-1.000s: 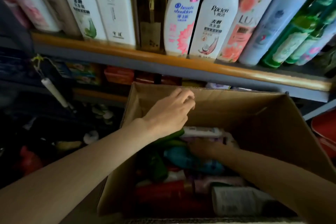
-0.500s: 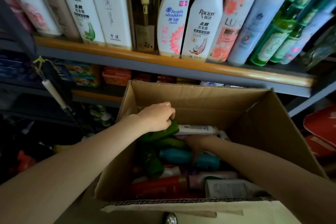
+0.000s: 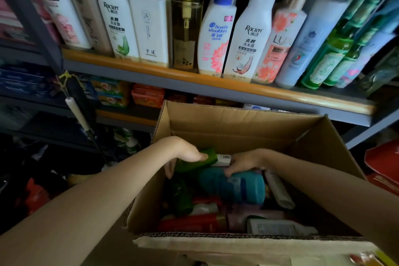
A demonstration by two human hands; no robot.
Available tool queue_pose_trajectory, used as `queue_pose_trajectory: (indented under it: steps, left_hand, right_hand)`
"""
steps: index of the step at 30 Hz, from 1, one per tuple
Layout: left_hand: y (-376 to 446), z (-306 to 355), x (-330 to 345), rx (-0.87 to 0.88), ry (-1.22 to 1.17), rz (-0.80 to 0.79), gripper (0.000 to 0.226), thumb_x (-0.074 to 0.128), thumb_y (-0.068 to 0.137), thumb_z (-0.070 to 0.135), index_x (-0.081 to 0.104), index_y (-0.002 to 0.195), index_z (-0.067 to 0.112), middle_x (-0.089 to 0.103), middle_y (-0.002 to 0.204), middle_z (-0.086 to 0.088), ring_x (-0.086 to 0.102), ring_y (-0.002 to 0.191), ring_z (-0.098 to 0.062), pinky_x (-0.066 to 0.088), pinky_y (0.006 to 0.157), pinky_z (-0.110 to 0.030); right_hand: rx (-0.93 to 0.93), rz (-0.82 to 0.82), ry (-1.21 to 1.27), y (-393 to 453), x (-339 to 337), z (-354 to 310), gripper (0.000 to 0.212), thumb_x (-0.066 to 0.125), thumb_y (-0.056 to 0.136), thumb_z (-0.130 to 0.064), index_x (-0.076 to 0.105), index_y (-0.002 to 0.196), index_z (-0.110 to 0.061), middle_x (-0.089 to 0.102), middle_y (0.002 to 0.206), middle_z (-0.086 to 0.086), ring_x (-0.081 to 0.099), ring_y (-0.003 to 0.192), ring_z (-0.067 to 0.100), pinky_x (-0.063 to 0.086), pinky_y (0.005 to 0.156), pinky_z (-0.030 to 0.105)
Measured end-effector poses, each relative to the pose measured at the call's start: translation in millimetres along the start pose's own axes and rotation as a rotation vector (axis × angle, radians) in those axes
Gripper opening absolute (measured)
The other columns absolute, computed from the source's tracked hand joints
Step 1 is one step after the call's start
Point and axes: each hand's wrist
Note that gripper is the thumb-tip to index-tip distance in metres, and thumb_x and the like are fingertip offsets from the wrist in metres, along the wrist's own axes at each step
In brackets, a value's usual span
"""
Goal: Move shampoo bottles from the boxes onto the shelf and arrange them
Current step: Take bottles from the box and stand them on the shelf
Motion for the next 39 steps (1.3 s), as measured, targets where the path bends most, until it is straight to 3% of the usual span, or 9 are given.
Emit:
queue_pose_trajectory:
  steps: [5,10,15,19,22,26,31,34,39]
  left_hand:
    - [-39.2,23.6,-39.3,-0.002,-0.378,-0.189,0.098,0.025,0.084,0.073,0.021,0.143,-0.005,0.056,0.120,-0.032,0.058,0.112,-0.035,0.053,0.083,-0.031]
    - [-111.5,42.5,-108.7,0.381,-0.510,-0.143,0.076,0.024,0.083,0.072,0.013,0.146,0.031,0.061,0.111,-0.033,0.067,0.095,-0.037,0.058,0.080,-0.034]
    - [-180.1,94.3,-139.6,0.796,-0.947,0.184,0.049,0.044,0.092,0.052,0.044,0.127,0.019,0.065,0.102,-0.016,0.067,0.084,-0.028,0.058,0.063,-0.040]
    - [-217.7,139.2,-152.7,1.024,-1.218,0.777,0.029,0.064,0.082,0.032,0.047,0.104,0.026,0.057,0.101,-0.005,0.058,0.071,-0.019,0.051,0.051,-0.028]
    - [-250.3,149.2,-158.4,1.257,-1.204,0.935,0.010,0.056,0.085,0.028,0.048,0.091,0.029,0.054,0.088,-0.001,0.054,0.069,-0.018,0.048,0.054,-0.027]
    - [-270.6,166.8,-160.6,1.509,-1.081,1.012,0.020,0.051,0.088,0.014,0.049,0.096,0.032,0.051,0.085,0.005,0.056,0.075,-0.018,0.050,0.060,-0.029]
    - [-255.1,167.1,-172.4,1.236,-0.989,0.688,0.051,0.052,0.093,0.011,0.031,0.138,0.019,0.058,0.115,-0.007,0.063,0.090,-0.022,0.055,0.074,-0.035]
    - [-238.5,177.3,-168.2,1.081,-0.879,0.555,0.034,0.054,0.093,0.015,0.048,0.126,0.005,0.063,0.095,-0.008,0.062,0.079,-0.017,0.054,0.072,-0.026]
    - [-224.4,212.9,-188.2,1.018,-0.848,0.791,0.026,0.060,0.089,0.031,0.054,0.109,0.016,0.057,0.081,0.003,0.049,0.068,-0.007,0.040,0.056,-0.018]
  right_hand:
    - [-0.158,0.280,-0.143,-103.0,-54.9,-47.1,0.016,0.058,0.088,-0.025,0.061,0.095,-0.011,0.068,0.083,0.003,0.066,0.073,0.016,0.055,0.071,0.029]
    - [-0.261,0.540,-0.190,-228.2,-96.9,-72.5,0.029,0.066,0.072,-0.038,0.062,0.083,-0.011,0.070,0.065,-0.002,0.067,0.057,0.012,0.052,0.050,0.019]
    - [-0.504,0.801,0.034,-306.1,-103.7,-81.9,0.032,0.067,0.064,-0.037,0.065,0.081,-0.011,0.071,0.067,0.003,0.065,0.054,0.015,0.051,0.049,0.021]
    - [-0.791,1.009,0.148,-335.7,-85.6,-103.6,0.038,0.073,0.070,-0.037,0.066,0.087,-0.003,0.066,0.078,0.011,0.062,0.065,0.018,0.050,0.064,0.029]
    - [-0.904,0.783,0.324,-349.3,-73.3,-104.7,0.050,0.074,0.066,-0.047,0.063,0.103,-0.015,0.065,0.097,0.011,0.062,0.083,0.022,0.050,0.082,0.035]
    - [-1.058,0.698,0.582,-343.9,-67.7,-112.2,0.036,0.069,0.069,-0.028,0.058,0.098,-0.012,0.065,0.075,0.003,0.062,0.058,0.014,0.054,0.055,0.023]
    - [-0.649,1.592,-0.018,-335.5,-108.7,-116.3,0.071,0.077,0.071,-0.032,0.041,0.130,-0.020,0.058,0.111,-0.001,0.057,0.099,0.019,0.046,0.079,0.024]
    - [-0.590,1.719,-0.044,-328.8,-137.3,-116.3,0.078,0.078,0.065,-0.038,0.040,0.128,-0.011,0.057,0.118,0.010,0.055,0.105,0.028,0.044,0.083,0.034]
    - [-0.597,1.806,-0.029,-329.7,-164.0,-127.2,0.072,0.072,0.072,-0.031,0.034,0.126,-0.002,0.052,0.115,0.020,0.052,0.105,0.036,0.043,0.078,0.035]
Point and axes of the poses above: each hand's wrist, its own y-axis towards the middle knuckle, its own x-axis out of the palm, z = x × y
